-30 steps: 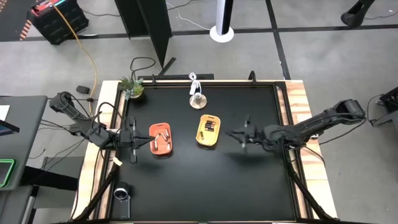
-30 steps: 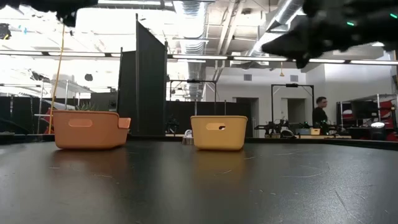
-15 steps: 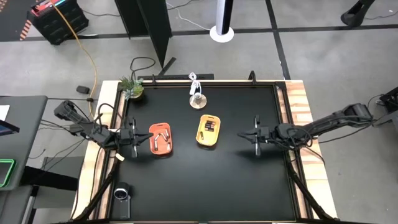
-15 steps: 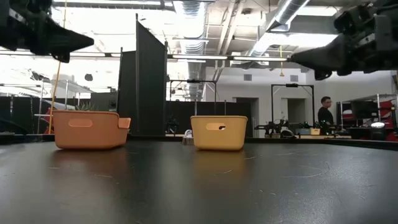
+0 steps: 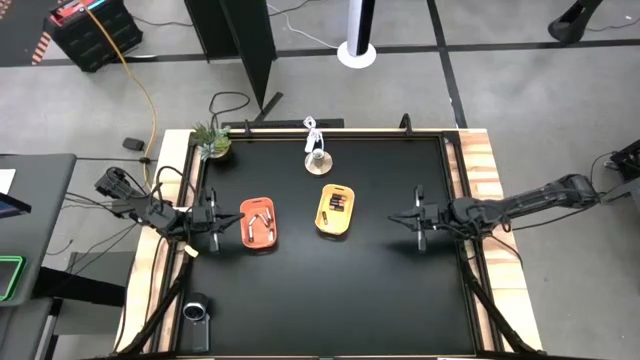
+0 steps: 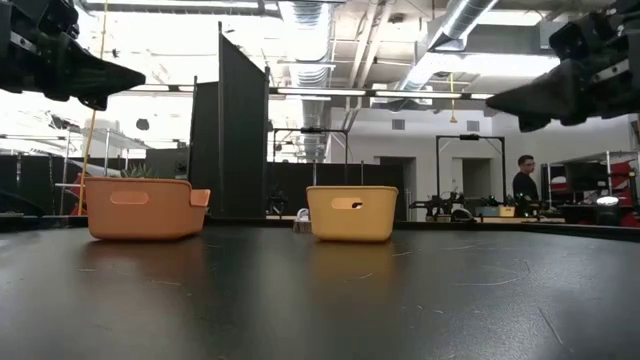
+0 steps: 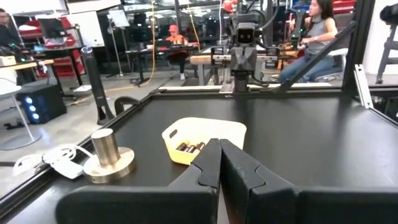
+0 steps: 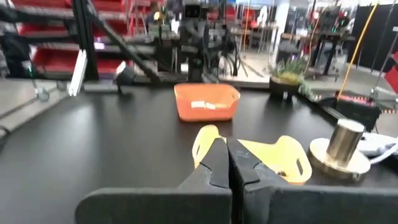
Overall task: Sort batteries
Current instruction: Return to Home Position
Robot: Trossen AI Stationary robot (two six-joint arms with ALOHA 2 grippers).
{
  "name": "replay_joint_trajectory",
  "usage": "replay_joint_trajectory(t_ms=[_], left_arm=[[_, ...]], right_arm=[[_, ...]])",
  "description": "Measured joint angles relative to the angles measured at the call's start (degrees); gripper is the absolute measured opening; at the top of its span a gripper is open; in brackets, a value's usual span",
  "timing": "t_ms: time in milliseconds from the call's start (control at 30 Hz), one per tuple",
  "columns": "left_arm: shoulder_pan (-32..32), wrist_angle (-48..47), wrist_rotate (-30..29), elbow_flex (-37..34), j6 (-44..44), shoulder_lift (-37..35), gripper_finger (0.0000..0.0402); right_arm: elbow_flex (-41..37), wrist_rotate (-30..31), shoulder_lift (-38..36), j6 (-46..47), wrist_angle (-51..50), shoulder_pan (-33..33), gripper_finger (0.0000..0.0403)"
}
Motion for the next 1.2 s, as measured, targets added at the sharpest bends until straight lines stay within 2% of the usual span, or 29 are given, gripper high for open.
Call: replay_joint_trajectory(t_ms=[167, 533, 633, 967, 1100, 1200], left_arm=[[-0.07, -0.30, 0.13, 0.02, 0.05, 0.02, 0.0000], [-0.07, -1.94, 0.63, 0.02, -0.46, 0.02, 0.0000], [-0.07, -2.07, 0.73, -0.02, -0.47, 0.02, 0.0000], [-0.07, -3.57, 2.04, -0.07, -0.24, 0.06, 0.0000], [-0.08, -3.62, 5.05, -0.24, -0.43, 0.06, 0.0000], [-0.07, -3.55, 5.11, -0.27, -0.46, 0.08, 0.0000]], right_arm=[[-0.02, 0.00, -7.61, -0.41, -5.17, 0.02, 0.0001], [-0.07, -0.02, -26.00, -0.18, -23.11, -0.04, 0.0001], [-0.09, -1.49, -30.21, -0.87, -23.74, 0.10, 0.0001], [-0.11, -2.05, -29.88, -2.86, -23.95, 0.20, 0.0003], [-0.12, -2.48, -28.57, -2.39, -24.06, 0.35, 0.0005], [-0.13, -2.67, -27.97, -2.36, -24.15, 0.35, 0.0005]])
